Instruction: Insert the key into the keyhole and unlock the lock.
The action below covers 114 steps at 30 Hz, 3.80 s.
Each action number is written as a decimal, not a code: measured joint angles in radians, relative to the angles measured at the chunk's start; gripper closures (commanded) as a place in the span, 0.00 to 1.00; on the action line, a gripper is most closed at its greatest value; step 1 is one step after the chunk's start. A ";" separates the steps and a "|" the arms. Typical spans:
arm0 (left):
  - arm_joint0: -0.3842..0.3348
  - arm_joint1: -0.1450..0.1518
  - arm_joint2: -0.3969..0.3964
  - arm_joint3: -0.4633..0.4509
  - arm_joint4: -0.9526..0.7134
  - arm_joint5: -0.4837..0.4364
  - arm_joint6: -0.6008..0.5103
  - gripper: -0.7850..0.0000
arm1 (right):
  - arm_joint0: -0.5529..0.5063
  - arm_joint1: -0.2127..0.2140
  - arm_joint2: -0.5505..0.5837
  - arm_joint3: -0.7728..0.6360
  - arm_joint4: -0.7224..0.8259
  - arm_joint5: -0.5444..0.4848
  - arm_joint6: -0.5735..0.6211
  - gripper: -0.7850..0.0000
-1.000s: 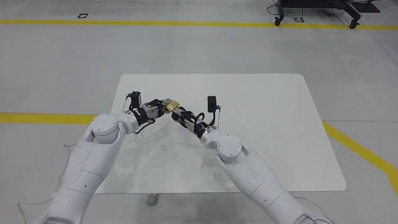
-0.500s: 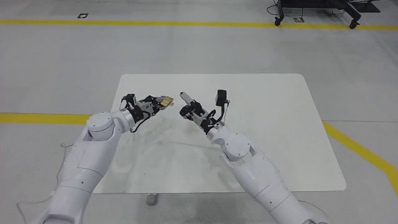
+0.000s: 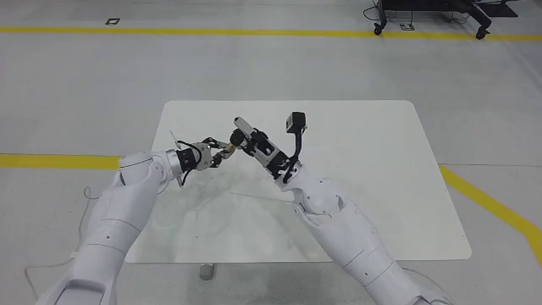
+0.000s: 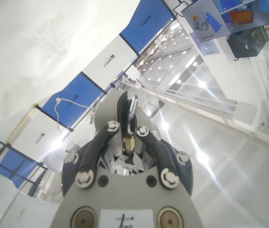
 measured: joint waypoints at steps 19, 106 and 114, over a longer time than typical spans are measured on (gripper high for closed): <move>-0.005 0.006 0.004 0.003 -0.022 0.000 -0.023 1.00 | 0.045 -0.020 -0.037 0.104 -0.105 0.116 -0.050 1.00; 0.139 0.021 -0.079 -0.234 0.270 -0.718 0.078 1.00 | 0.018 -0.073 0.037 0.198 0.733 0.248 0.382 0.00; 0.114 0.015 -0.060 -0.193 0.318 -0.703 0.148 1.00 | -0.021 -0.028 0.104 0.106 0.354 0.151 0.273 0.00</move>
